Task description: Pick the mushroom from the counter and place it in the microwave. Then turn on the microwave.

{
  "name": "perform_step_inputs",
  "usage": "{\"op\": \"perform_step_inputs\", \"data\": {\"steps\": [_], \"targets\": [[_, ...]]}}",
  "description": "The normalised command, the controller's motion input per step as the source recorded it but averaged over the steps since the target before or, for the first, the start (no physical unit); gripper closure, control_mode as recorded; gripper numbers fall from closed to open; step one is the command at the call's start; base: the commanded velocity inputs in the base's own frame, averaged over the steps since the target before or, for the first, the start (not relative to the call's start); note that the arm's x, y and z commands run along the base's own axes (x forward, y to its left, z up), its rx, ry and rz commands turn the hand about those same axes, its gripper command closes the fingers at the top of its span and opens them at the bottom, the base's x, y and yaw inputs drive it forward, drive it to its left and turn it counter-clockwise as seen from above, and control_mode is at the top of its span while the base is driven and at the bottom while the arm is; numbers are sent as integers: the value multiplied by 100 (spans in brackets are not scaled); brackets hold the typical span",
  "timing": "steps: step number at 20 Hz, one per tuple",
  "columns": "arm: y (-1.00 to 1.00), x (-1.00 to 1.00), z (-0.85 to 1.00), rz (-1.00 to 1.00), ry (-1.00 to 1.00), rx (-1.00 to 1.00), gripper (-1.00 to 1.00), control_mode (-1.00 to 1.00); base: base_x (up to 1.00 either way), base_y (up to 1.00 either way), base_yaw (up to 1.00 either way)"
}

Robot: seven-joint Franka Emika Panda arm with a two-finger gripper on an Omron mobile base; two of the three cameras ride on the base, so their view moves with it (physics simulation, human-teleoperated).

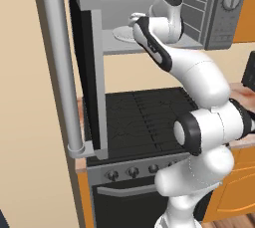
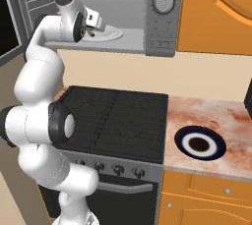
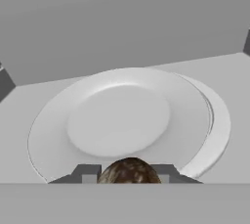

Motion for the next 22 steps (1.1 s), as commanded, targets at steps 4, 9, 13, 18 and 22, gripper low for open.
{"op": "perform_step_inputs", "data": {"steps": [4,9,13,18,22], "targets": [[5,54,0,0,0,0,100,-100,0,0,0],[1,45,0,0,0,0,100,-100,0,0,0],[3,39,-1,0,0,0,100,-100,0,0,0],[1,34,-2,0,0,0,100,-100,0,0,0],[2,21,0,0,0,0,100,-100,0,0,0]]}}
